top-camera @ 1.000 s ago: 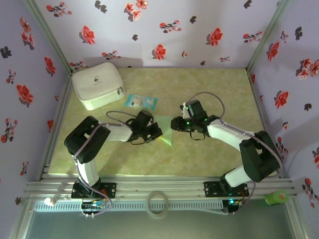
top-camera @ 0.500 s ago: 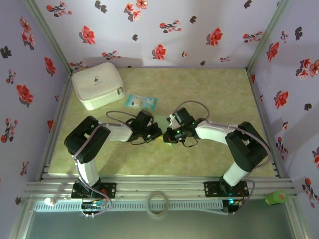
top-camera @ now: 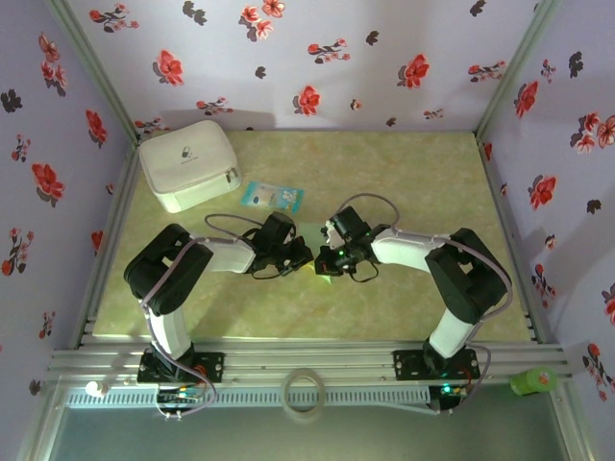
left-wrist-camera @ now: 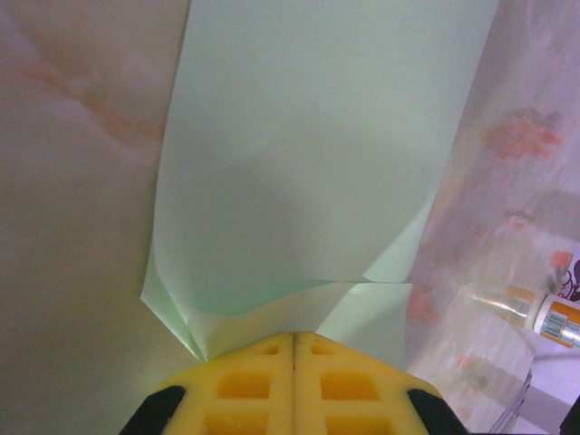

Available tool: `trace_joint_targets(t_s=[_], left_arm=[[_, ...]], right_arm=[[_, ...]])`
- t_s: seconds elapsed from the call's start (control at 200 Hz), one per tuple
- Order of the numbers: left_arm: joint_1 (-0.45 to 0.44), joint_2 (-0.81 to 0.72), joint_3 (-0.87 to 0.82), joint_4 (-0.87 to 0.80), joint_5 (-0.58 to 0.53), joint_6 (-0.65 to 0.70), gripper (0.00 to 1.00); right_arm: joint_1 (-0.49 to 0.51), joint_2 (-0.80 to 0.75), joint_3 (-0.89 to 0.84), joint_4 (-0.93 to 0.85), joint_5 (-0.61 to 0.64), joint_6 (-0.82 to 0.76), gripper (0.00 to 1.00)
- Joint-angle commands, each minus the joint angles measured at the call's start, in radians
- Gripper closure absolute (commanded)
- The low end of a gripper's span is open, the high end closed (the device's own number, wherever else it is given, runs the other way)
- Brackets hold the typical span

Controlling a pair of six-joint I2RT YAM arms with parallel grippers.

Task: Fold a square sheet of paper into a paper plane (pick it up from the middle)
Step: Third fold the triangle at the center of the table.

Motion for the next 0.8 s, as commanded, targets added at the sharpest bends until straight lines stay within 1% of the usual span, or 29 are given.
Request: trace_joint_targets(t_s=[0.0,0.465,0.795], left_arm=[[-0.003,0.039,0.002,-0.085,-0.034,0.032,1.00],[-0.002,0.043,-0.001,-0.090,-0.035,0.036,1.00],[-0.002,0.045,-0.006,-0.090,-0.039,0.034,1.00]], right_arm=[[0.001,0.010,0.016,-0.059,0.053,-0.031,0.97],[0.001,0.004,-0.047,-0.042,0.057,-0.021,0.96],[0.001,-0.048,-0.119,-0.002,0.042,0.007,0.94]])
